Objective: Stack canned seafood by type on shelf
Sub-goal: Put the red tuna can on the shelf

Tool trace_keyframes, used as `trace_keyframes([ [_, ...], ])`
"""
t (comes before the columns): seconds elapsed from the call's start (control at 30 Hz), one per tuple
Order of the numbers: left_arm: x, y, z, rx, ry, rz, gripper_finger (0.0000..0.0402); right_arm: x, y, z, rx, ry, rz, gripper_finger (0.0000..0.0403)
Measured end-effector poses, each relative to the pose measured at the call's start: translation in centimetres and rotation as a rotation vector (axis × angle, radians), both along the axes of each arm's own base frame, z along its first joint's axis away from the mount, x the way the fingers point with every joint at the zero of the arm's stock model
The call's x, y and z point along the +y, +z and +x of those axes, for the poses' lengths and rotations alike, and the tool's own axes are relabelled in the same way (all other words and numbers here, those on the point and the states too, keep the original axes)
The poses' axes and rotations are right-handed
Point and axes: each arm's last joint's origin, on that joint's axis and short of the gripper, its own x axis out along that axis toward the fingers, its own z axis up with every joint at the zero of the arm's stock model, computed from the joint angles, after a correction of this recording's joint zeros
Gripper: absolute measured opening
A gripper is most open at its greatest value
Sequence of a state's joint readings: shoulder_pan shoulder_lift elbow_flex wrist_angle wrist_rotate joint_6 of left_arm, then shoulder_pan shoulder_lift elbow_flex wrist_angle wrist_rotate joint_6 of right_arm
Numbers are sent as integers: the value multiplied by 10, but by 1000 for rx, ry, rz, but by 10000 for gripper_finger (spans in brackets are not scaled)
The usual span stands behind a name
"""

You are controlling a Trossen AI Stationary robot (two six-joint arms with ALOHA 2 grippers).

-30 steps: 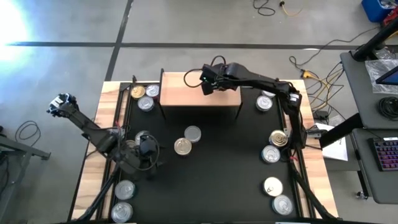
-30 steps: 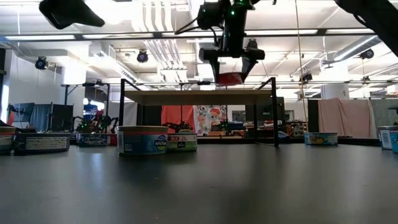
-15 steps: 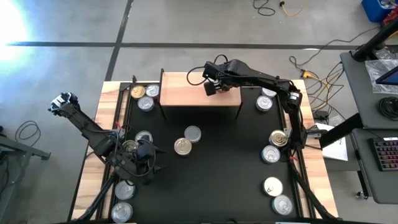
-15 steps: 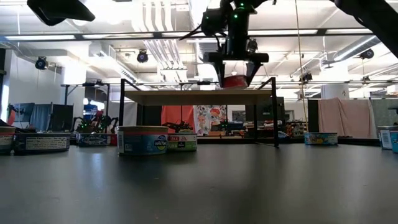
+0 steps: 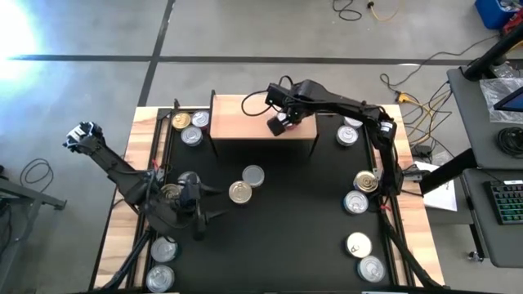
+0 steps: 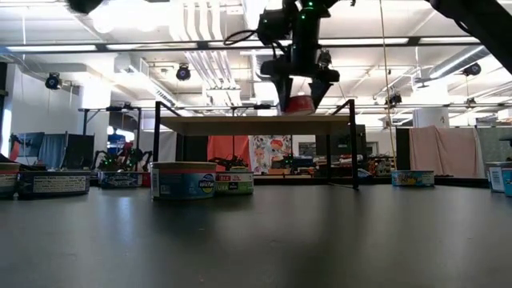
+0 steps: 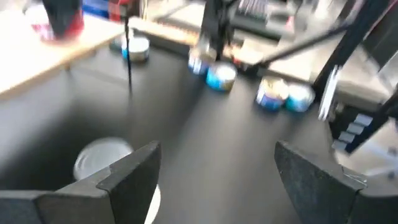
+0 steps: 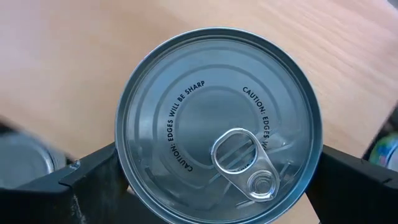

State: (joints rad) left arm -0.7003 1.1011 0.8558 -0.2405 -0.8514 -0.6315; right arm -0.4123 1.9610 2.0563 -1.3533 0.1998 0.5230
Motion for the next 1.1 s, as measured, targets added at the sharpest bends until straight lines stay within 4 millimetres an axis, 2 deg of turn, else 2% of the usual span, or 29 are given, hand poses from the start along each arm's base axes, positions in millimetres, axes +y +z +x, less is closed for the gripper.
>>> trace_keyframes([
  [0.13, 11, 18, 10, -59, -44, -2, 292, 11, 0, 5, 53, 199, -30, 400],
  [0.3, 38, 63, 8, -44, 1, 115, 270, 17, 0, 8, 91, 359, -62, 400],
  [0.37, 51, 79, 4, 11, 42, 214, 261, 15, 0, 9, 96, 382, -93, 400],
  [0.5, 76, 102, -8, 103, 183, 366, 250, -4, 2, 9, 43, 396, -138, 400],
  [0.67, 101, 109, -11, 134, 362, 399, 245, -20, 4, 8, 1, 403, -169, 400],
  [0.8, 121, 102, -3, 133, 573, 417, 237, -20, 3, 10, 7, 457, -188, 400],
  [0.87, 130, 98, 3, 166, 609, 424, 233, -22, 0, 11, -4, 470, -194, 400],
  [0.97, 145, 98, 11, 173, 494, 344, 231, -29, -7, 15, -69, 518, -202, 400],
  [1.1, 171, 110, 21, 54, 346, 245, 231, -35, -15, 17, -148, 580, -151, 400],
])
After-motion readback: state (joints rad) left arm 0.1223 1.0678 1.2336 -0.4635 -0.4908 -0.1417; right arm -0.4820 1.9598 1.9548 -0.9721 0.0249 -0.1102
